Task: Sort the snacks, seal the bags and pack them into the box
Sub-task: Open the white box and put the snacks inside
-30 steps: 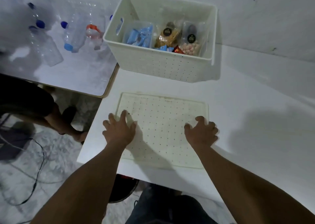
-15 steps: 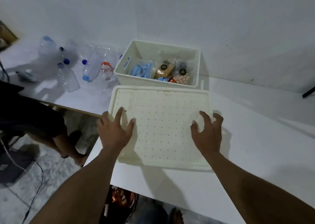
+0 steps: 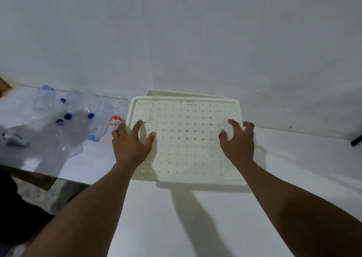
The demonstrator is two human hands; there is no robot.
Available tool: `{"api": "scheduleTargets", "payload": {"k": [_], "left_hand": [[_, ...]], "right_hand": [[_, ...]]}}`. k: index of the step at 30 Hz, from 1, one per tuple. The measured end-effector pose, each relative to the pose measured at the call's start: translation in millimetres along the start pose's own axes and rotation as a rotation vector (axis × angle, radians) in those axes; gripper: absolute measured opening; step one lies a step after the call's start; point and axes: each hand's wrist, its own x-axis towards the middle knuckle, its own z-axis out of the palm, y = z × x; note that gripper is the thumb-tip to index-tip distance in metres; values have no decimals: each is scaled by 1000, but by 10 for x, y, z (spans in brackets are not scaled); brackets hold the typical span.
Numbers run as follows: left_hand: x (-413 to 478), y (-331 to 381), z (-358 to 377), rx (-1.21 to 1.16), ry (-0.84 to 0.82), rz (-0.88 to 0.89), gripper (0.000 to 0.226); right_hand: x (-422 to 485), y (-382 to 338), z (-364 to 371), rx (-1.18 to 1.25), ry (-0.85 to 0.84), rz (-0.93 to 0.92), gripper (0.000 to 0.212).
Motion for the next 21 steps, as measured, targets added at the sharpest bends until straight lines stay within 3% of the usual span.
{"api": "scheduleTargets", "payload": {"k": [7,10,16,21], "left_hand": [[955,44,449,4,25,87,66],[1240,54,688,31,3,126,68],[1427,18,967,97,-39,228,51],[1416,29,943,119,-67,237,55]], "right_hand": [[644,-144,566,-176,99,48,46],[823,-125,771,-325,50,85,44],[939,-138,989,-418,27,44,42],[933,-123,978,-436,-4,4,41]]}}
